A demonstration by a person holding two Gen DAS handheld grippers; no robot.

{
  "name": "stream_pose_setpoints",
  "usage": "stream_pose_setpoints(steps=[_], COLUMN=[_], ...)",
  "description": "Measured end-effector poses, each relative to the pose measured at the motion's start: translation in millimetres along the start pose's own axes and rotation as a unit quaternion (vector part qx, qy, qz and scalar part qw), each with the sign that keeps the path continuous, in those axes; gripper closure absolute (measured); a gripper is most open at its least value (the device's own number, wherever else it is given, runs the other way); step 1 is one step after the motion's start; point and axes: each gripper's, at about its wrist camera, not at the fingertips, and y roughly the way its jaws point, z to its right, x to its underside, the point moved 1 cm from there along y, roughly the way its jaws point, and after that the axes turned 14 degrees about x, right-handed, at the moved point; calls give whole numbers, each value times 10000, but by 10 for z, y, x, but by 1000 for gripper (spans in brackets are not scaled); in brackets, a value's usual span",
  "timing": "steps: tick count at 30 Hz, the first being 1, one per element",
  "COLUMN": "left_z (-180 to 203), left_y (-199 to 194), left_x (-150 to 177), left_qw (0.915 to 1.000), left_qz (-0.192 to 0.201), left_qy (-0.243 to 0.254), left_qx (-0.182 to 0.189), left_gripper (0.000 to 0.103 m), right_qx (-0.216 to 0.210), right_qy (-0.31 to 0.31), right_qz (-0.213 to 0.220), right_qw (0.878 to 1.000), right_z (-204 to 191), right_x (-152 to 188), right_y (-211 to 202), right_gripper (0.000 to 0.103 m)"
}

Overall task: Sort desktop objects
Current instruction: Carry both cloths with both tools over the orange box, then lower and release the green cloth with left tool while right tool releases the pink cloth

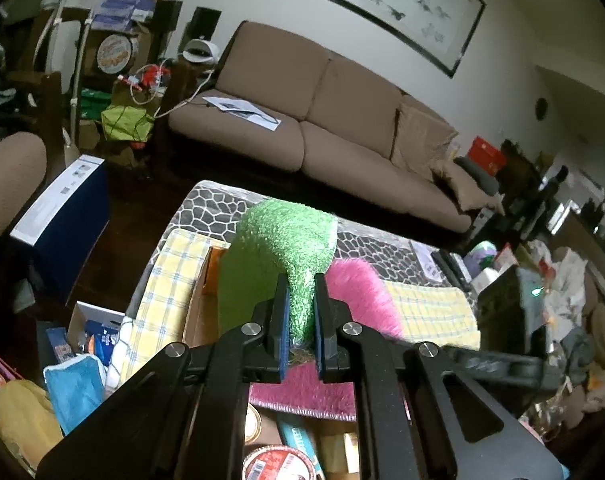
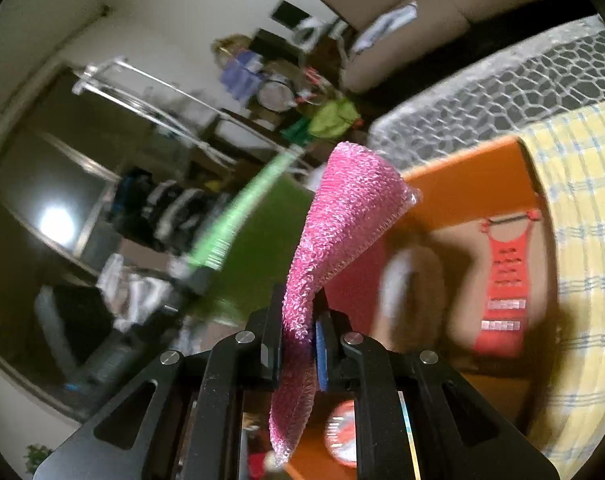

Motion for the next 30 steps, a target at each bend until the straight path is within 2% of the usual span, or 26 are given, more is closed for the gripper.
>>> stream_pose_setpoints(steps=[4,10,16,22,24,27,29,30], left_z=[41,149,294,365,402,432,431,436], left_y=[172,524,787,919,958,961,927,904], left_x=[64,301,550,720,779,824,818,802], left_qw=[9996,9965,9904,9848,9825,9816,9818,9823], left_qz=[-233,-782,-1259,-1587,-1709,-1789,-1816,-1803], left_qy=[143,287,523,653,695,648,553,508], left_qx=[-70,-110,-234,-275,-253,-146,-48,-7], left_gripper=[94,94,94,94,93,84,71,68], right_qx=[733,1737,2134,2848,2901,2922,2975,2991], right_qy=[-20,-557,-793,-1163,-1159,-1120,-1122,-1116], right_qz=[-140,-91,-145,-83,-28,42,69,70], right_qw=[9972,9832,9736,9515,9499,9498,9481,9477], right_z=[213,262,266,223,209,206,220,213], right_x=[55,94,155,153,140,125,126,119], right_y=[129,136,146,76,16,-71,-135,-145], right_gripper=[90,85,77,74,72,59,59,59])
